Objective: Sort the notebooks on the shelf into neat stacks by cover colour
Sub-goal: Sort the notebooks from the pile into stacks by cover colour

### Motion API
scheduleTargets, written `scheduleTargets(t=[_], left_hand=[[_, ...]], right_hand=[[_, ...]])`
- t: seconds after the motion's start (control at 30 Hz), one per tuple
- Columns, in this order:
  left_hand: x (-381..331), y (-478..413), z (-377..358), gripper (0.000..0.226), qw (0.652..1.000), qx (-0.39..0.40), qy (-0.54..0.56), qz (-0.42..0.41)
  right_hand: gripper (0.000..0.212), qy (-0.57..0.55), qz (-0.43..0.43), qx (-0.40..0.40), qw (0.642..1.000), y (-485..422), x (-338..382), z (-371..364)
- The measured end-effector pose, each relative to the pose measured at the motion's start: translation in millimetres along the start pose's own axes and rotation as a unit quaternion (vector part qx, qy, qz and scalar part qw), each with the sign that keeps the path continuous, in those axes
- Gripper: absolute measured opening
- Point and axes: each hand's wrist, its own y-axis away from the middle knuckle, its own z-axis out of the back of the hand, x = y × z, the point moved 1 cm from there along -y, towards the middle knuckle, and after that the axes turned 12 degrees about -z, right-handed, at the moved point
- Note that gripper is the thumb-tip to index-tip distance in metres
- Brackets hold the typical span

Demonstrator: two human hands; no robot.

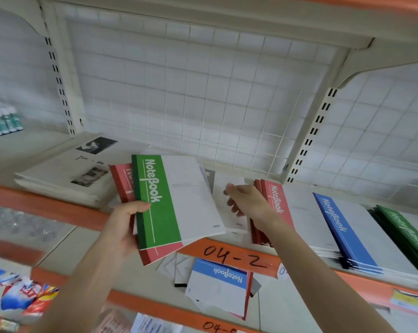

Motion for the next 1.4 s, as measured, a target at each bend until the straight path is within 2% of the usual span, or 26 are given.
scheduleTargets(t=[0.07,0.17,0.3,0.37,0.43,0.5,0.6,0.67,0.77,0.83,1.0,1.1,1.13,1.2,1.3,1.4], left_hand=[[4.8,0.5,-18.0,0.021,0.999,0.03,-0.022,0.012],[15.1,3.1,-50.6,0.021,0.996,0.078,-0.02,0.027],[35.0,9.3,-95.9,0.023,0.99,0.135,0.001,0.025],[44.8,14.8,-119.5,0.026,0.986,0.164,-0.007,0.006],[54.7,21.7,-143.8,0.028,0.982,0.189,-0.01,0.003],[64.8,30.9,-167.4,0.025,0.974,0.224,-0.017,0.013],[78.2,44.1,-199.7,0.026,0.965,0.259,-0.031,0.008],[85.9,52.2,-218.8,0.03,0.961,0.273,-0.03,-0.003],[97.2,63.1,-242.9,0.027,0.953,0.301,-0.023,0.031],[104.8,67.0,-256.2,0.023,0.95,0.308,-0.019,0.049],[117.6,73.6,-282.5,0.016,0.944,0.321,0.013,0.069],[124.0,75.2,-289.0,0.017,0.938,0.339,-0.008,0.069],[125.2,76.1,-290.3,0.018,0.937,0.341,-0.016,0.067],[127.1,76.3,-292.2,0.016,0.942,0.329,-0.017,0.069],[129.1,74.1,-296.5,0.019,0.948,0.311,-0.009,0.073],[131.8,68.4,-296.3,0.023,0.951,0.299,-0.01,0.074]], right_hand=[[0.03,-0.017,0.004,0.045,0.999,15.1,2.5,2.5],[0.024,0.061,0.047,-0.012,0.997,23.6,-6.7,12.7],[0.023,0.082,-0.018,-0.042,0.996,23.4,-33.2,42.7],[0.027,0.051,-0.056,-0.056,0.995,24.9,-48.3,63.4],[0.044,-0.014,-0.09,-0.079,0.993,28.0,-63.2,84.8],[0.051,-0.046,-0.12,-0.103,0.986,31.3,-78.7,106.4],[0.043,-0.069,-0.143,-0.14,0.977,38.6,-101.5,140.3],[0.045,-0.112,-0.156,-0.163,0.968,44.5,-114.8,161.4],[0.028,-0.14,-0.157,-0.179,0.961,52.9,-133.9,188.0],[0.02,-0.141,-0.154,-0.196,0.958,59.0,-144.5,202.0],[0.018,-0.139,-0.158,-0.24,0.948,71.3,-168.6,230.7],[0.015,-0.13,-0.178,-0.272,0.937,72.3,-188.1,252.2],[0.017,-0.128,-0.186,-0.289,0.93,73.0,-193.6,260.8],[0.037,-0.116,-0.204,-0.32,0.918,71.1,-208.8,280.7],[0.047,-0.036,-0.234,-0.359,0.903,68.9,-231.6,309.4],[0.044,0.058,-0.276,-0.375,0.883,64.5,-252.1,327.2]])
